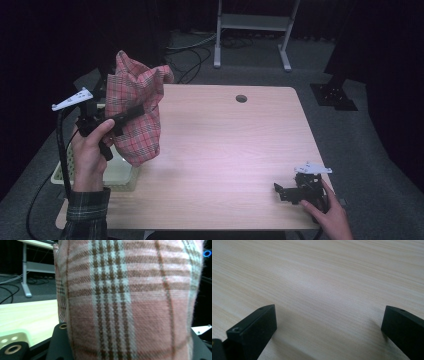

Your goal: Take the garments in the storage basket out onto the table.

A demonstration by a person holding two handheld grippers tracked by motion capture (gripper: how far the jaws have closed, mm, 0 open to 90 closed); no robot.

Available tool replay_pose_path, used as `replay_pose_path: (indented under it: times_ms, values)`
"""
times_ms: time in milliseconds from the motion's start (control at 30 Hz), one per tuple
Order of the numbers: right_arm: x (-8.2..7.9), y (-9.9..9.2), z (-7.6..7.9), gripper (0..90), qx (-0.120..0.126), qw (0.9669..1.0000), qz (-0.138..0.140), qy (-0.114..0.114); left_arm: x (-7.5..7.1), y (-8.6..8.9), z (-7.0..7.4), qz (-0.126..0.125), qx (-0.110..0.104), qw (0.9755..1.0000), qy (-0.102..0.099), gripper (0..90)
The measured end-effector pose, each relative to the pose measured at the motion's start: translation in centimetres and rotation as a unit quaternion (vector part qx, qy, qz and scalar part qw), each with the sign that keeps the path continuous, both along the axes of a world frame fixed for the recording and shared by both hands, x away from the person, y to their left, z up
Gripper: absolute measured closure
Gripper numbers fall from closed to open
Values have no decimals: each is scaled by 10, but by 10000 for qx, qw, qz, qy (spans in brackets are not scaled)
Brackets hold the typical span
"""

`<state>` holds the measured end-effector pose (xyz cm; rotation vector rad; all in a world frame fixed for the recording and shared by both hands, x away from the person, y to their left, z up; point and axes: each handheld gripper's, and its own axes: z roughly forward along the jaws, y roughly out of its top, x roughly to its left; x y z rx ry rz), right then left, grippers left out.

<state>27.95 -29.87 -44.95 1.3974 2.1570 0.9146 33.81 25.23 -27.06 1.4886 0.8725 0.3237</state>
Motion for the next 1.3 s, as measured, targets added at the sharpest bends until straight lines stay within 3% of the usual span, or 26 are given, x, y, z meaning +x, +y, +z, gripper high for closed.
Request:
replay_pose_path:
  times_ms: [600,1300]
  values:
    - [0,0,0,0,0,10000,0,0,-7,-41,6,-515,22,9986,-154,465]
    - [0,0,0,0,-1,10000,1,0,-4,-84,-7,-904,126,9956,-206,466]
